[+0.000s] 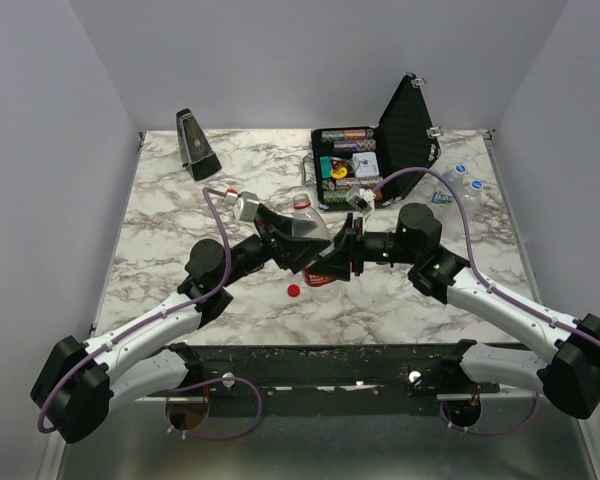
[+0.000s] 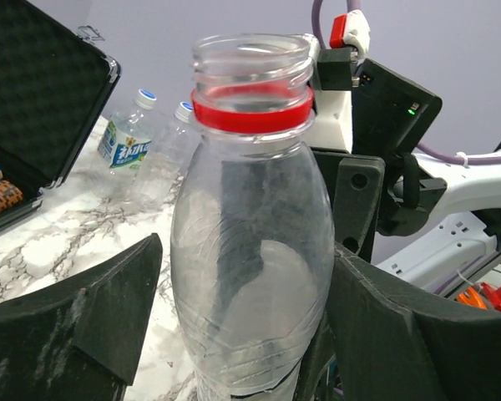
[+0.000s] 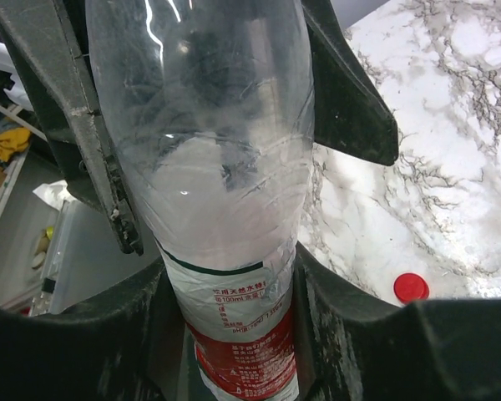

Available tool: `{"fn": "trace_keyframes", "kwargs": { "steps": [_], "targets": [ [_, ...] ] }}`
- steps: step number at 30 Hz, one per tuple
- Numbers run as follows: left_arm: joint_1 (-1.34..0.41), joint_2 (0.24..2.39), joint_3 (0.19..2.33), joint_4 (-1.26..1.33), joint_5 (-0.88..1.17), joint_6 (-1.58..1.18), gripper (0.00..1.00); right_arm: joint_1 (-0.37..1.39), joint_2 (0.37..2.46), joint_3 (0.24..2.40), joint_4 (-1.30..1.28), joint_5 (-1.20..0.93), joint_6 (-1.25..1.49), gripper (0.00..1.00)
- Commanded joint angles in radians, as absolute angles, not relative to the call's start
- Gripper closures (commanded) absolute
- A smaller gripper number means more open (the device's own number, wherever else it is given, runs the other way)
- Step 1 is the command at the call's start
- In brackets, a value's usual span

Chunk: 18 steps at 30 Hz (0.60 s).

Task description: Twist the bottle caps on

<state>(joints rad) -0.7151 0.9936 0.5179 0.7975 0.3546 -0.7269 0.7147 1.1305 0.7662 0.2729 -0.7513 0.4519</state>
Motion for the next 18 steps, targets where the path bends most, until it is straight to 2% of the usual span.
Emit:
{"fn": "trace_keyframes", "kwargs": {
  "steps": [1, 5, 18],
  "targets": [
    [-0.718, 1.002, 0.520, 0.876, 0.403, -0.759, 0.19, 0.724, 1.143, 0.793, 0.328, -0.799, 0.437, 0.48],
    [-0.718, 0.999, 0.502, 0.903, 0.408, -0.776, 0.26, 0.724, 1.146, 0.796, 0.339, -0.799, 0.442, 0.48],
    [-0.718, 1.014, 0.477, 1.003, 0.436, -0.808, 0.25, 0.726, 1.144, 0.778, 0.406, -0.785, 0.491, 0.48]
  ]
}}
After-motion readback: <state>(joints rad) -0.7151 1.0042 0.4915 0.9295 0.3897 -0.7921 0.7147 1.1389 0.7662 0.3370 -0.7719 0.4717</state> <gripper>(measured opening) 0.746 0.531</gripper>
